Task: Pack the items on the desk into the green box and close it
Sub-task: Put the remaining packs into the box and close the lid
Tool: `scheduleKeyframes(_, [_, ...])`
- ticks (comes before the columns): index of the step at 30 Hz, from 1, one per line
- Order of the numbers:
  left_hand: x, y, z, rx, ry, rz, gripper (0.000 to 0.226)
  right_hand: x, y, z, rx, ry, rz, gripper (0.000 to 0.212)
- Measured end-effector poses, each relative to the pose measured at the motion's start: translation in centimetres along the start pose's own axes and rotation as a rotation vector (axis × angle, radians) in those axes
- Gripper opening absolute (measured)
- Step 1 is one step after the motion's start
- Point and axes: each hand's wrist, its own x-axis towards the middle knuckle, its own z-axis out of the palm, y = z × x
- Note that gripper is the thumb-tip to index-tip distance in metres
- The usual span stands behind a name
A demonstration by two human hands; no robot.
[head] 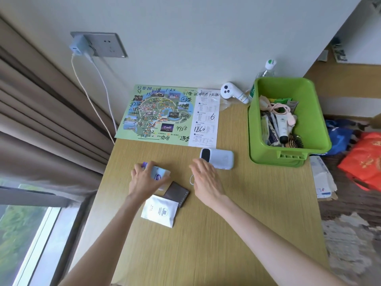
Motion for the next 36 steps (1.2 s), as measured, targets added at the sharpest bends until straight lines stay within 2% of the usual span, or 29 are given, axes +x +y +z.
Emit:
scheduleKeyframes(6, [-0.4,-4.2,-1.9,-0.012,0.053,-0.156,0.055,-0.8,-6.2,3.0,0.097,-0.079,-0.158,0.021])
scheduleKeyframes(7, [-0.4,-4.9,-2.0,-0.011,0.045,-0.184,0.057,-0.9,-7.2,3.7,0.081,-0.115,-0.161,0.025])
scheduleKeyframes(10, [-0.6,-6.5,-2.2,0.005,0.000,-0.256,0.066,-1.2,-9.4,5.5,0.001,-0.229,-0.088,0.054])
scheduleKeyframes(12, [-0.8,-7.7,-2.4,0.028,-0.039,-0.253,0.069,-1.4,-10.9,6.6,-0.075,-0.261,-0.053,0.064])
scheduleKeyframes(16, [-0.9,-7.9,-2.5,0.000,-0.125,-0.193,0.072,-1.9,-11.2,7.4,-0.070,-0.240,0.024,0.045])
scheduleKeyframes(19, [-0.8,-8.5,-2.8,0.100,-0.183,-0.136,0.065,-1.7,-11.2,7.1,0.128,-0.260,0.130,0.030])
scheduleKeyframes(22, [-0.9,-9.0,-2.8,0.230,-0.236,-0.062,0.074,-0.9,-9.6,5.6,0.263,-0.267,0.255,0.026])
scheduleKeyframes(25, [-0.8,-9.0,-2.8,0.196,-0.223,0.023,0.088,0.0,-7.6,3.7,0.181,-0.300,0.261,0.033])
scheduleKeyframes(28, [-0.7,-8.5,-2.4,0.222,-0.197,0.111,0.088,0.8,-6.9,3.0,-0.001,-0.329,0.191,0.045])
scheduleKeyframes(33, [-0.7,-8.0,-1.5,0.270,-0.153,0.150,0.084,1.7,-7.1,3.2,-0.186,-0.420,0.044,0.045])
scheduleKeyframes(36, [-0.7,-8.1,-1.3,0.223,-0.149,0.123,0.082,1.1,-7.4,3.7,-0.212,-0.398,0.057,0.037])
